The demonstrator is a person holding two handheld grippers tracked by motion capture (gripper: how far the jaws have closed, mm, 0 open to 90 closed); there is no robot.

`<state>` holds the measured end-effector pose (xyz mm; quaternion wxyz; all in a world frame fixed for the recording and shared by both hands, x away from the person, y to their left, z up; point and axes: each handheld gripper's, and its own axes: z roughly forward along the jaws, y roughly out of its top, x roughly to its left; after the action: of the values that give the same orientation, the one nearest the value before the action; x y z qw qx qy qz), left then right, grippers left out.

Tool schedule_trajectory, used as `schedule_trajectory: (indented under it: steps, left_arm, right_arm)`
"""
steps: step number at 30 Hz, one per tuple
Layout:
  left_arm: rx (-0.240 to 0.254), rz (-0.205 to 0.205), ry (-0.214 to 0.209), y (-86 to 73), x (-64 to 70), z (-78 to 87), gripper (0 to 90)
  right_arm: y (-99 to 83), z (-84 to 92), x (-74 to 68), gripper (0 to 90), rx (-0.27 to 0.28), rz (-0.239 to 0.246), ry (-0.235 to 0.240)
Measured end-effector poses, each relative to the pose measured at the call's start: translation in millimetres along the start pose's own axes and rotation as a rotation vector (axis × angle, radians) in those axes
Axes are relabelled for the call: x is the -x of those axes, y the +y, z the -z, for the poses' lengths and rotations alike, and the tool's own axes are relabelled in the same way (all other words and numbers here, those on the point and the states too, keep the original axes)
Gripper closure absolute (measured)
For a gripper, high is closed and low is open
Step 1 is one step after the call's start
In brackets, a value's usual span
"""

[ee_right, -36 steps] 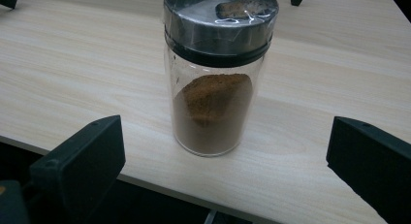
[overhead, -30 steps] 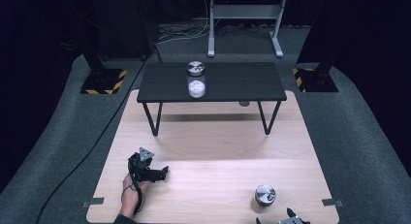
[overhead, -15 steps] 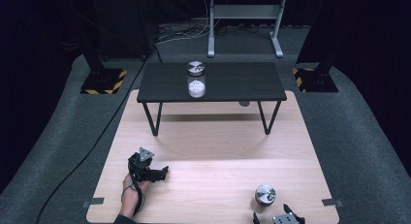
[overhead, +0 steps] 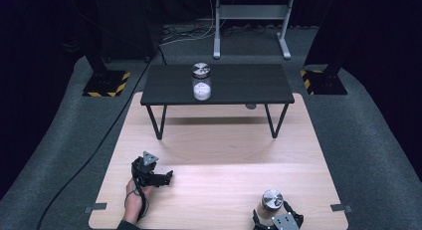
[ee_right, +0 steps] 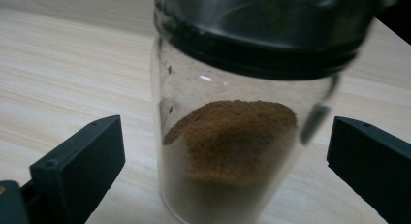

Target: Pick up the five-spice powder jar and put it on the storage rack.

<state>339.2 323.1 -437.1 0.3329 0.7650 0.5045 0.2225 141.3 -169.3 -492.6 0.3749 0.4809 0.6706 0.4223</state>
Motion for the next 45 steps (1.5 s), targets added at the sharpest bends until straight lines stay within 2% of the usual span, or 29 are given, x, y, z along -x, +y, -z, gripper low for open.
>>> schedule_trajectory:
  steps: [6,13,20,25,27,30,31,35,45]
  left_arm:
    - [-0.001,0.0,0.0,0.2,0.0,0.1,0.3]
    - [-0.001,0.0,0.0,0.2,0.0,0.1,0.3]
    - [-0.001,-0.001,0.0,0.2,-0.1,0.0,0.3]
    - [-0.001,-0.001,0.0,0.2,-0.1,0.0,0.3]
    - [-0.001,-0.001,0.0,0.2,-0.1,0.0,0.3]
    - [-0.001,-0.001,-0.001,0.2,-0.1,0.0,0.3]
    - [-0.001,-0.001,-0.001,0.2,-0.1,0.0,0.3]
    - [-0.001,-0.001,-0.001,0.2,-0.1,0.0,0.3]
    - [0.0,0.0,-0.001,0.1,0.0,-0.1,0.3]
  right_arm:
    - [-8.5,-7.5,-2.8,0.0,0.035,-0.009,0.005]
    - [-10.9,-12.9,-0.3,0.0,0.059,-0.028,0.002]
    - [-14.3,-13.5,4.1,0.0,0.083,-0.031,0.023]
    - [-10.7,-16.6,3.3,0.0,0.063,-0.034,0.026]
    - [-13.9,-15.7,3.1,13.8,0.082,-0.048,0.027]
    - [-21.2,-14.2,6.0,29.1,0.118,-0.077,0.035]
    - [-22.0,-14.5,9.5,29.1,0.12,-0.086,0.05]
    - [-24.5,-14.8,11.2,29.4,0.13,-0.085,0.056]
    - [-16.6,-14.9,13.1,29.5,0.102,-0.078,0.056]
